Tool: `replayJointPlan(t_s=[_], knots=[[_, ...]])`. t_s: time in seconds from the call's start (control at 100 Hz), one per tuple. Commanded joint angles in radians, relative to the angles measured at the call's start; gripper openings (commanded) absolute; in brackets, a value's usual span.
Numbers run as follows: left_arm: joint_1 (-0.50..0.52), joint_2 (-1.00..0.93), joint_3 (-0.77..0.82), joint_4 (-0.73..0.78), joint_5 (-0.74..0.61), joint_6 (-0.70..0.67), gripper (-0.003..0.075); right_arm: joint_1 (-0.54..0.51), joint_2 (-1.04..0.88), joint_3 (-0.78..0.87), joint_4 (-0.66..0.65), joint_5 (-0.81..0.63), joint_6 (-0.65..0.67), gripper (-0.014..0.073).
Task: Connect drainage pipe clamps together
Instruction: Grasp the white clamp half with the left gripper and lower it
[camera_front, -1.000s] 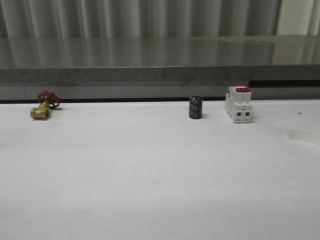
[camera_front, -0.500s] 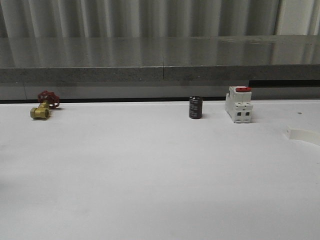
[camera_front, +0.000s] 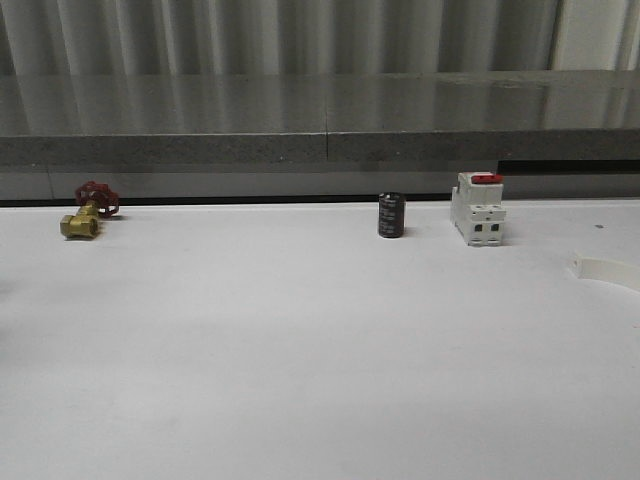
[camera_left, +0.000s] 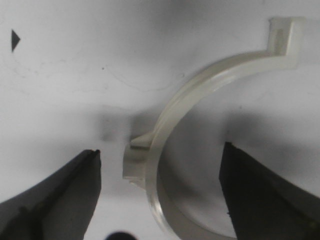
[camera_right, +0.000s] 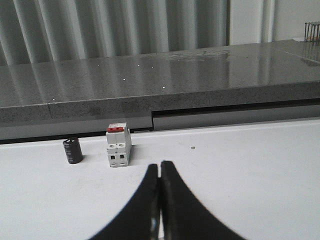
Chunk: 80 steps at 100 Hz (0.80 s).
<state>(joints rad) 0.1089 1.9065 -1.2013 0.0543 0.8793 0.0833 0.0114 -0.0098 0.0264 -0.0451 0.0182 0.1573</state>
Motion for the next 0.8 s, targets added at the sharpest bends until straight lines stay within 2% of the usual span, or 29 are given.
replayJointPlan(t_s=[0.0, 0.23, 0.52, 0.69, 0.79], knots=[[0.002, -0.018, -0.038, -0.006, 0.007, -0.008, 0.0472, -0.005, -0.02, -0.016, 0.0, -0.078, -0.004, -0.0065], [0.002, -0.007, -0.041, -0.006, -0.011, -0.008, 0.0453, -0.005, -0.02, -0.016, 0.0, -0.078, -0.004, -0.0065], [0.002, -0.007, -0.041, 0.003, -0.007, -0.008, 0.0099, -0.005, -0.02, -0.016, 0.0, -0.078, -0.004, -0.0065], [0.002, -0.007, -0.041, 0.003, -0.007, -0.008, -0.0013, -0.005, -0.02, -0.016, 0.0, -0.078, -0.004, -0.0065], [0.002, -0.007, -0.048, -0.011, 0.017, -0.008, -0.0021, -0.005, -0.02, -0.016, 0.0, -0.078, -0.004, -0.0065]])
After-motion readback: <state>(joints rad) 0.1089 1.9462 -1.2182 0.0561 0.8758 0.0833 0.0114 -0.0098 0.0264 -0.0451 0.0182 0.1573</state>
